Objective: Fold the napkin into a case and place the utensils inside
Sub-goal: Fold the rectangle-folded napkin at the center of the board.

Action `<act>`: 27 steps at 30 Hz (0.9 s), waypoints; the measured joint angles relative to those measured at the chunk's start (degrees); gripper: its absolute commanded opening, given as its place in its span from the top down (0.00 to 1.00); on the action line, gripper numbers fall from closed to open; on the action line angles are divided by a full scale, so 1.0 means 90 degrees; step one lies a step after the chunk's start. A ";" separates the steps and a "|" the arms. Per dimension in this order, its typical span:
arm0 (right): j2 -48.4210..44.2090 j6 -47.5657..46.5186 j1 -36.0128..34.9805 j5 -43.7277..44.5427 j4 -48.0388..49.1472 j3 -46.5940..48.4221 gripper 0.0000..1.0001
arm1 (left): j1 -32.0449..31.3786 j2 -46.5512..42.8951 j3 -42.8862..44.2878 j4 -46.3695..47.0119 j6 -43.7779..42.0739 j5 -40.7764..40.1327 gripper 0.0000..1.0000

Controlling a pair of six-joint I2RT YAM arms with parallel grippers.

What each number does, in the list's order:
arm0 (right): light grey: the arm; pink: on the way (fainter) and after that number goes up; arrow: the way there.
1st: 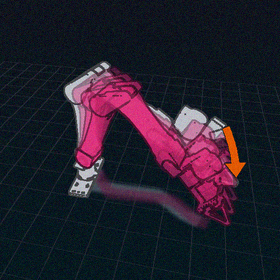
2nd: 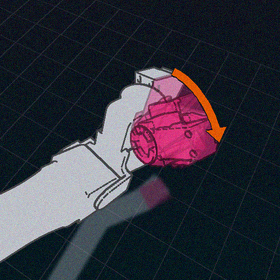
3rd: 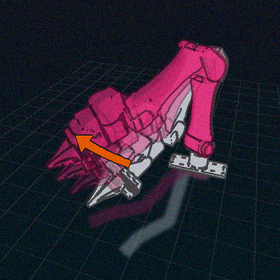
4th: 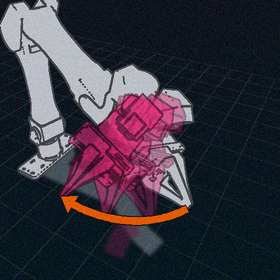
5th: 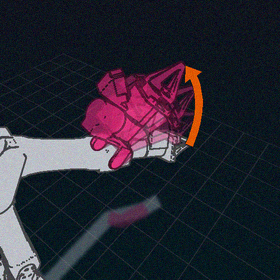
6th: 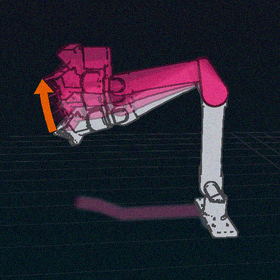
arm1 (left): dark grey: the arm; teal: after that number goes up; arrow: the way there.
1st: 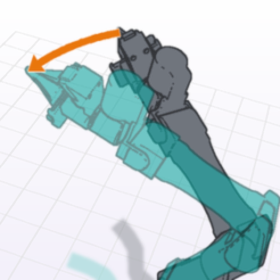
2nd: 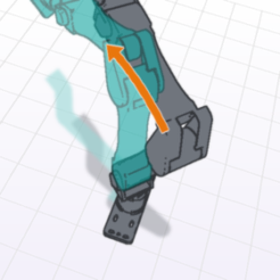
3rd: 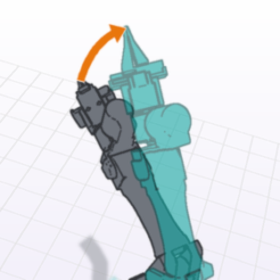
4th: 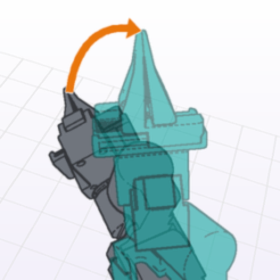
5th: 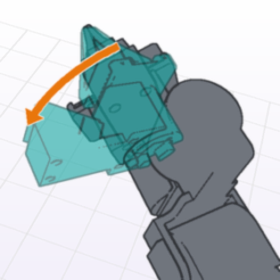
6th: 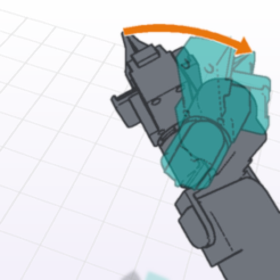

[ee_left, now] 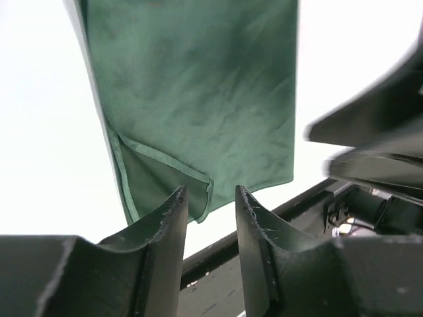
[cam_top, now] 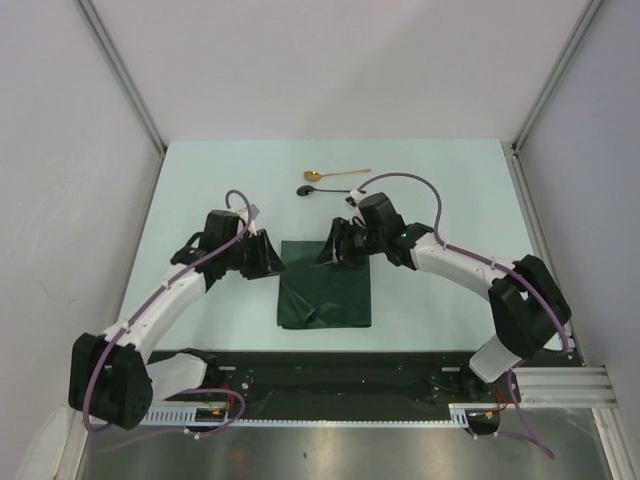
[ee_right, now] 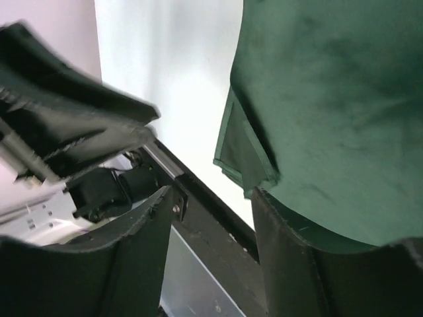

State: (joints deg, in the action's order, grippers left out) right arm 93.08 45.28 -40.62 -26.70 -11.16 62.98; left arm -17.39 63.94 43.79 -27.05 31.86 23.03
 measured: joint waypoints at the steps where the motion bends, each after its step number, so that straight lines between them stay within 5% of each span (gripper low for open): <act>1: -0.0168 -0.0029 0.0063 0.0005 0.0112 -0.0177 0.63 | -0.0032 0.0160 -0.0007 0.0027 0.0005 0.0039 0.64; 5: -0.0148 -0.0012 -0.0119 -0.0034 0.0386 -0.0704 0.84 | -0.0129 0.0488 -0.0236 0.0197 0.0061 0.0134 0.72; 12: 0.0401 -0.0034 -0.0597 0.0323 0.0323 -0.0918 0.89 | -0.0238 0.0493 -0.0342 0.0274 0.0104 -0.0019 0.91; 27: 0.1452 0.0080 -0.1217 0.0442 0.0746 -0.0476 0.89 | -0.0274 -0.0381 -0.1020 0.0250 0.0413 -0.0423 0.71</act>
State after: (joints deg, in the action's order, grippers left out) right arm 106.15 46.00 -51.57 -22.72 -4.45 58.70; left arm -19.86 60.51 34.61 -24.80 35.57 19.22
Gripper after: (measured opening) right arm 0.112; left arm 0.271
